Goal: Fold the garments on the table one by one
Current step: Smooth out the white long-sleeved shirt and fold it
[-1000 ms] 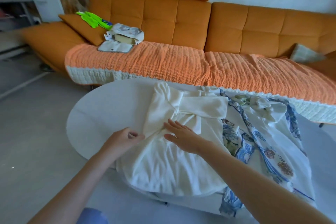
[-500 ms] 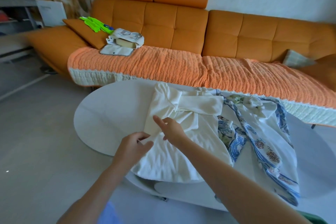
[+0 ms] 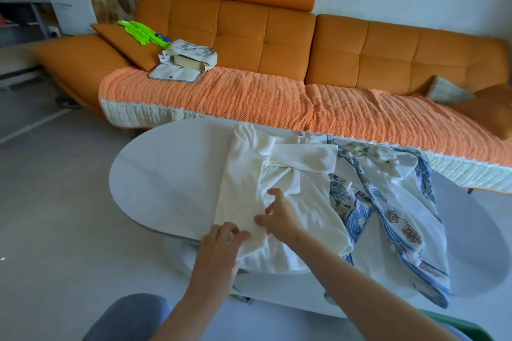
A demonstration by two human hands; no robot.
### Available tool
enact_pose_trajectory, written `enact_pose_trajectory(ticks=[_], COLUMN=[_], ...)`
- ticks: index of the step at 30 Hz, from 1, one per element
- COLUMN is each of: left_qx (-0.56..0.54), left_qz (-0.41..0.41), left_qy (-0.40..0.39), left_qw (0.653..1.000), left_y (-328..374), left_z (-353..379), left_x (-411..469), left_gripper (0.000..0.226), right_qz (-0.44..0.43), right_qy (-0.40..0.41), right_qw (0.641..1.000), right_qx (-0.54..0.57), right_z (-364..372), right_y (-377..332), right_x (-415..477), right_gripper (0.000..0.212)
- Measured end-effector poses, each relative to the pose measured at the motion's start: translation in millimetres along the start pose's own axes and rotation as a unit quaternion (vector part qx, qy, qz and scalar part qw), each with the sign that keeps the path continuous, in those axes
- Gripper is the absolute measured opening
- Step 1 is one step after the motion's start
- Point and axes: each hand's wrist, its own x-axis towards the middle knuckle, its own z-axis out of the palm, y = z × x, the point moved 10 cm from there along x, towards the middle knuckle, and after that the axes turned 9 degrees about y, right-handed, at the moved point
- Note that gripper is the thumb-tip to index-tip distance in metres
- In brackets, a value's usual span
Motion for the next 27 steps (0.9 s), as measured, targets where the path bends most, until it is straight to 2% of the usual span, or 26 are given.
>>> enact_pose_trajectory(ticks=[2, 5, 8, 10, 11, 13, 15, 17, 18, 20, 21, 24, 27], left_qx=[0.007, 0.0, -0.034, -0.051, -0.068, -0.099, -0.093, -0.108, -0.11, -0.118, -0.101, -0.063, -0.066], left_qz=[0.028, 0.038, 0.027, 0.03, 0.025, 0.002, -0.013, -0.058, -0.076, -0.065, -0.045, 0.001, 0.029], left_qy=[0.0, 0.003, 0.004, 0.023, 0.03, 0.022, 0.013, -0.004, -0.008, -0.004, -0.009, 0.004, 0.037], left_qw=[1.0, 0.999, 0.999, 0.998, 0.997, 0.995, 0.995, 0.992, 0.991, 0.991, 0.994, 0.998, 0.997], left_y=[3, 6, 4, 2, 1, -5, -9, -17, -22, -19, -15, -12, -7], left_z=[-3, -7, -11, -17, -18, -10, 0, 8, 10, 8, 8, 8, 9], left_x=[0, 1, 2, 2, 3, 2, -1, -7, -8, -6, -5, -4, -4], left_gripper=[0.07, 0.053, 0.029, 0.008, 0.008, 0.027, 0.045, 0.064, 0.065, 0.054, 0.047, 0.044, 0.038], right_qz=[-0.076, -0.141, -0.192, -0.245, -0.269, -0.301, -0.291, -0.252, -0.234, -0.222, -0.222, -0.231, -0.226], right_qy=[0.014, -0.013, 0.005, 0.017, 0.012, -0.013, -0.042, -0.078, -0.088, -0.088, -0.09, -0.091, 0.036], right_qw=[0.993, 0.957, 0.93, 0.916, 0.909, 0.893, 0.883, 0.885, 0.893, 0.907, 0.909, 0.919, 0.948], right_qx=[-0.092, -0.253, -0.312, -0.318, -0.319, -0.335, -0.367, -0.383, -0.374, -0.348, -0.342, -0.306, -0.223], right_z=[0, 8, 4, 4, 7, 19, 32, 44, 48, 50, 50, 40, 8], right_y=[-15, -22, -30, -40, -45, -49, -39, -19, -11, -3, -2, -13, -28], right_x=[-5, -15, -21, -22, -20, -11, -1, 6, 5, 4, 4, 5, 11], right_gripper=[0.06, 0.047, 0.038, 0.043, 0.048, 0.056, 0.06, 0.062, 0.068, 0.088, 0.088, 0.062, 0.05])
